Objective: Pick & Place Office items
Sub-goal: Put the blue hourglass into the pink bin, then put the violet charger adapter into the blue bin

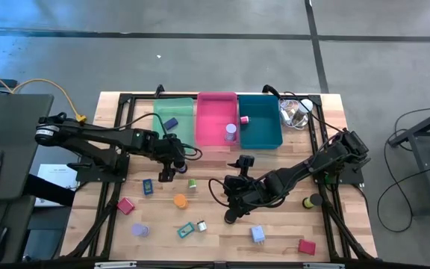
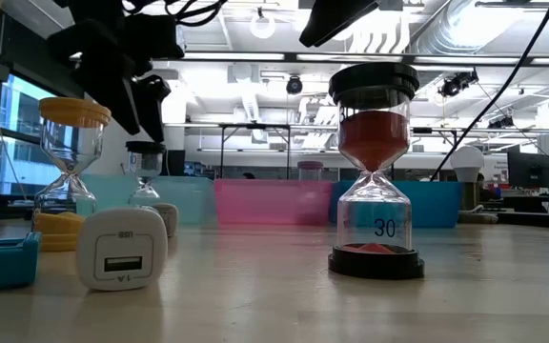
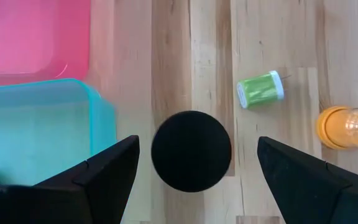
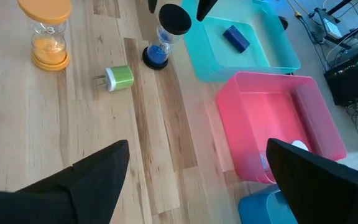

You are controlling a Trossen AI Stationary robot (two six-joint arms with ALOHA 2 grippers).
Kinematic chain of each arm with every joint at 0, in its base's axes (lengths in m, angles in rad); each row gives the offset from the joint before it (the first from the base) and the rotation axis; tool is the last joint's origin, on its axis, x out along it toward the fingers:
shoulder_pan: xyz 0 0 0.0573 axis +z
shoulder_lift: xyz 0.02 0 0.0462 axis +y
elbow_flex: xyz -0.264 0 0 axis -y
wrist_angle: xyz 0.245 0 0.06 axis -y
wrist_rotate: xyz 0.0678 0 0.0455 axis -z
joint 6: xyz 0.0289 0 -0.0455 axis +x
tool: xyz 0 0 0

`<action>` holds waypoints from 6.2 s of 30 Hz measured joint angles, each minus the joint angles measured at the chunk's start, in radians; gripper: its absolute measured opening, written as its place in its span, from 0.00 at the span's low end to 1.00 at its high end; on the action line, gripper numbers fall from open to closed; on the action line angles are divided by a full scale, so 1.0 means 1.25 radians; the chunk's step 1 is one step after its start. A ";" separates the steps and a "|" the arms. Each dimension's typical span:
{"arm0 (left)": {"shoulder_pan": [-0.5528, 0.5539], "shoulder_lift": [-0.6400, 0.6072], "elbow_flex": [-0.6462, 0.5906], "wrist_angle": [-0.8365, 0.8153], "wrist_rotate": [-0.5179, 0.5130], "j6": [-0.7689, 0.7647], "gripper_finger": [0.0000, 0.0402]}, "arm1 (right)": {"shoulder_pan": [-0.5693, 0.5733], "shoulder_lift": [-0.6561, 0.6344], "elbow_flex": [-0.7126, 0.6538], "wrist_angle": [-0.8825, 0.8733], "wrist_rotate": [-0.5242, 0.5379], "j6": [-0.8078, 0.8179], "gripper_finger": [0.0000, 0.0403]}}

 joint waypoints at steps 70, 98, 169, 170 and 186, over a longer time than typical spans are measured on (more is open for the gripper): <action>0.202 0.090 0.338 -0.081 -0.010 0.097 0.50 | 0.000 0.000 0.000 0.007 -0.005 0.000 0.91; 0.543 0.526 0.592 -0.049 0.148 0.194 0.50 | 0.000 0.000 0.000 0.012 -0.005 0.003 0.91; 0.442 0.290 0.596 -0.204 0.145 0.086 0.63 | 0.025 0.000 -0.041 -0.045 -0.116 0.064 0.91; 0.431 0.282 0.596 -0.240 0.144 0.086 0.63 | 0.031 0.000 -0.041 -0.063 -0.132 0.083 0.91; 0.370 0.264 0.587 -0.430 0.105 0.014 0.63 | 0.158 -0.134 -0.039 -0.191 -0.293 0.672 0.91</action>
